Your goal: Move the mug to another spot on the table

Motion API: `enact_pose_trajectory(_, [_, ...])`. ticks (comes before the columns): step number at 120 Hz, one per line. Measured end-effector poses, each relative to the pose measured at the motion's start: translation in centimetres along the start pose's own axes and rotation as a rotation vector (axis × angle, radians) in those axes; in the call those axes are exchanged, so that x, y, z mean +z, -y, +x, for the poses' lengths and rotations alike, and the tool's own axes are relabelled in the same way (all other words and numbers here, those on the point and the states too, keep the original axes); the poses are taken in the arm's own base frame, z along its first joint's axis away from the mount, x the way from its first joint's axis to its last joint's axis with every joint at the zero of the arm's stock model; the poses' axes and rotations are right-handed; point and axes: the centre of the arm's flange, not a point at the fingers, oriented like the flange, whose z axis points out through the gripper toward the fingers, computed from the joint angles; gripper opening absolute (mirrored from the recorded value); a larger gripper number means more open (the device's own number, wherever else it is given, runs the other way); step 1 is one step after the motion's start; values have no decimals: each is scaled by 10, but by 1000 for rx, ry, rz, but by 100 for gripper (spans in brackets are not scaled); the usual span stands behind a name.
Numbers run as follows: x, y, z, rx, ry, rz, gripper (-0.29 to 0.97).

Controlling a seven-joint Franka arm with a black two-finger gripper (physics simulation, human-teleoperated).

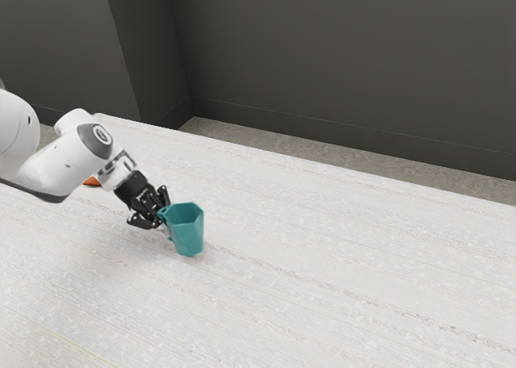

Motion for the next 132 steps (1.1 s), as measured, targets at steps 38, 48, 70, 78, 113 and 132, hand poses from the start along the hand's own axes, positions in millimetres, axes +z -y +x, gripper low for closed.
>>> enact_pose_trajectory(38, [11,2,-8,34,-7,-13,-6])
enact_pose_trajectory(48, [13,2,-9,42,-6,-18,2])
enact_pose_trajectory(70, [14,0,-12,48,-5,-29,33])
enact_pose_trajectory(78, [12,0,-14,47,-5,-29,43])
enact_pose_trajectory(113, [9,2,-13,59,-4,-26,62])
enact_pose_trajectory(132, [-17,-2,-13,61,6,7,65])
